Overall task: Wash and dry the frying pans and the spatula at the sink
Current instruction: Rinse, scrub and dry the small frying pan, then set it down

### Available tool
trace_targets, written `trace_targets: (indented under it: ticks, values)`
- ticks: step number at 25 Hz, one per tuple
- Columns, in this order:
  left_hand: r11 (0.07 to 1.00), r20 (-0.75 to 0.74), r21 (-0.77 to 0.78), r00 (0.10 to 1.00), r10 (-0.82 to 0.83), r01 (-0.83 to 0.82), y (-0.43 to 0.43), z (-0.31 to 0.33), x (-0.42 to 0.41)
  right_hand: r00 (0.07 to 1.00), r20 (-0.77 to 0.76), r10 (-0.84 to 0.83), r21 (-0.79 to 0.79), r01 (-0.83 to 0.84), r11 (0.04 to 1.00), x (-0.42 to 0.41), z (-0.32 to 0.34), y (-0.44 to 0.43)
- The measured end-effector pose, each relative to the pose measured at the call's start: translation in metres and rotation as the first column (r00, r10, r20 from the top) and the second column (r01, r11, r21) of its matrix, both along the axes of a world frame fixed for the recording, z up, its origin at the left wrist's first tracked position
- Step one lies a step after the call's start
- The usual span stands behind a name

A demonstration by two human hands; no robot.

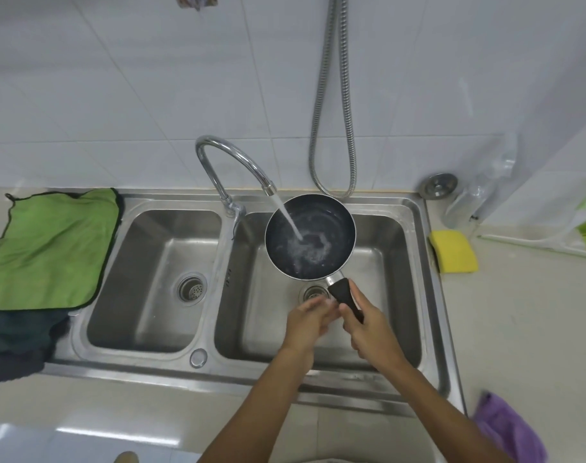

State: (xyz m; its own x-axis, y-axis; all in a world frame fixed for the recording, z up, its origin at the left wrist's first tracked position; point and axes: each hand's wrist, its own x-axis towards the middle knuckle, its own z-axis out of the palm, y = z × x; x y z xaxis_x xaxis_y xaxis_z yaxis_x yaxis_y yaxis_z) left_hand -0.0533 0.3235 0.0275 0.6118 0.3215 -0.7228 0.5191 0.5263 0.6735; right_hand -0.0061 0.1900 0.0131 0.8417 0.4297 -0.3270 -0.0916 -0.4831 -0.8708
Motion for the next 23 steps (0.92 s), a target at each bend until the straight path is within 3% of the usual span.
trace_targets:
  ticks: [3, 7, 11, 14, 18, 23]
  values:
    - [0.983, -0.093, 0.056, 0.979, 0.182, -0.178, 0.053, -0.016, 0.002, 0.995, 0.088, 0.053, -0.121, -0.042, 0.992, 0.010, 0.004, -0.009]
    - [0.909, -0.028, 0.100, 0.912, 0.409, -0.405, 0.144, -0.014, 0.031, 0.963, 0.224, 0.152, -0.301, -0.080, 0.950, 0.024, 0.011, -0.020]
    - [0.938, -0.048, 0.119, 0.942, 0.333, -0.326, 0.196, 0.000, 0.069, 0.922, 0.300, 0.244, -0.436, -0.094, 0.895, 0.029, 0.016, -0.024]
    - [0.954, -0.092, 0.066, 0.950, 0.297, -0.291, 0.213, 0.004, 0.084, 0.833, 0.457, 0.313, -0.529, -0.029, 0.848, 0.032, 0.021, -0.023]
    - [0.925, -0.117, -0.004, 0.919, 0.376, -0.379, 0.222, -0.004, 0.089, 0.742, 0.535, 0.403, -0.657, 0.066, 0.751, 0.042, 0.024, -0.025]
    - [0.877, -0.023, 0.168, 0.888, 0.460, -0.450, 0.214, 0.015, 0.104, 0.690, 0.608, 0.393, -0.663, 0.168, 0.730, 0.056, 0.037, -0.026]
